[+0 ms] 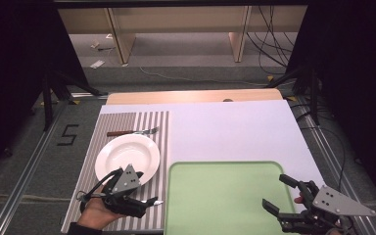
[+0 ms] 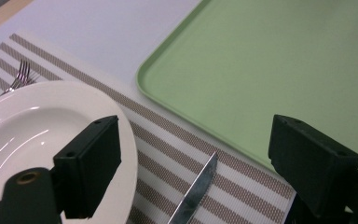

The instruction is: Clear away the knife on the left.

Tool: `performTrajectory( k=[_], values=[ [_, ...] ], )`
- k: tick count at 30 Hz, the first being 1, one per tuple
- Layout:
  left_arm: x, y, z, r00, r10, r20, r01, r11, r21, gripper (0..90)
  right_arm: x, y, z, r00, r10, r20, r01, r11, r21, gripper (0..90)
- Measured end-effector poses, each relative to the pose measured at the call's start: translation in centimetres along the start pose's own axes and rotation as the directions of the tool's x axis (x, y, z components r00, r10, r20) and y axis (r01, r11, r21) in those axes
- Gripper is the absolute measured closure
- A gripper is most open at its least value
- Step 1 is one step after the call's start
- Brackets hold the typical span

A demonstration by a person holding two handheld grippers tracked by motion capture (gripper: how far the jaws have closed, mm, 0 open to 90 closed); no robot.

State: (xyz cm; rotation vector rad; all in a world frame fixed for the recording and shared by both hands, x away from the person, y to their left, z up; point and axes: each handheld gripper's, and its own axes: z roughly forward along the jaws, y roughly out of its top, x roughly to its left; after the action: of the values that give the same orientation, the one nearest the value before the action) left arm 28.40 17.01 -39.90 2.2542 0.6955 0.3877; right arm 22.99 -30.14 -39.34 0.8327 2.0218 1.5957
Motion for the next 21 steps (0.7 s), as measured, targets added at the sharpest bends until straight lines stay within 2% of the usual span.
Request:
performTrajectory(
  k=[2, 4, 5, 6, 10, 12, 14, 15, 16, 17, 18, 20, 21],
  values=[
    [0.4, -0.2, -0.2, 0.9999, -0.012, -0.006, 0.012, 0.9996, 0.025, 17.0, -0.1, 0.0, -0.1, 1.0, 0.003, 0.005, -0.003, 1.0, -0.002, 13.3],
    [0.6, -0.4, -0.1, 0.9999, 0.008, -0.01, -0.008, 0.9967, 0.081, 17.1, -0.3, -0.1, 0.0, 0.9999, 0.01, 0.01, -0.01, 1.0, -0.001, 13.5],
    [0.6, -0.4, -0.1, 0.9999, 0.008, -0.01, -0.008, 0.9967, 0.081, 17.1, -0.2, -0.1, 0.0, 0.9999, 0.014, 0.007, -0.014, 1.0, -0.002, 13.6],
    [0.6, -0.5, -0.1, 0.9998, 0.018, 0.001, -0.018, 0.9935, 0.113, 17.1, -0.2, -0.1, 0.1, 0.9999, 0.011, 0.004, -0.012, 1.0, 0.002, 13.6],
    [0.7, -0.8, -0.3, 0.9997, 0.024, 0.001, -0.024, 0.9895, 0.142, 17.6, 0.0, 0.0, 0.1, 1.0, 0.0, 0.001, 0.0, 1.0, -0.002, 13.7],
    [0.7, -0.9, -0.5, 0.9998, 0.017, -0.006, -0.016, 0.985, 0.172, 18.0, 0.0, 0.0, 0.0, 1.0, 0.0, 0.004, 0.0, 1.0, -0.003, 13.8],
    [0.8, -0.9, -0.6, 0.9993, 0.036, -0.005, -0.034, 0.9781, 0.205, 18.1, -0.1, 0.0, -0.1, 1.0, 0.005, 0.005, -0.005, 1.0, -0.007, 13.9],
    [0.9, -1.0, -0.7, 0.9994, 0.035, -0.004, -0.034, 0.9722, 0.232, 18.4, -0.2, 0.0, 0.0, 1.0, 0.007, 0.005, -0.007, 1.0, -0.009, 13.9],
    [0.9, -1.0, -0.7, 0.9994, 0.035, -0.004, -0.034, 0.9722, 0.232, 18.9, -0.2, 0.0, 0.0, 1.0, 0.007, 0.005, -0.007, 1.0, -0.009, 13.9],
    [1.1, -1.2, -0.7, 0.9995, 0.031, -0.003, -0.029, 0.965, 0.261, 19.1, -0.2, 0.0, -0.1, 1.0, 0.007, 0.005, -0.007, 1.0, -0.005, 14.0],
    [1.1, -1.2, -0.7, 0.9995, 0.031, -0.003, -0.029, 0.965, 0.261, 20.0, -0.2, 0.0, -0.1, 1.0, 0.007, 0.005, -0.007, 1.0, -0.005, 14.0],
    [1.4, -1.5, -0.6, 0.9998, 0.018, 0.01, -0.02, 0.9506, 0.31, 20.6, -0.1, 0.0, 0.0, 1.0, 0.005, 0.005, -0.005, 1.0, -0.005, 14.1],
    [1.5, -1.7, -0.5, 0.9998, 0.019, 0.004, -0.019, 0.9461, 0.323, 20.6, -0.1, 0.0, 0.0, 1.0, 0.007, 0.006, -0.007, 1.0, -0.004, 14.3]
  ],
)
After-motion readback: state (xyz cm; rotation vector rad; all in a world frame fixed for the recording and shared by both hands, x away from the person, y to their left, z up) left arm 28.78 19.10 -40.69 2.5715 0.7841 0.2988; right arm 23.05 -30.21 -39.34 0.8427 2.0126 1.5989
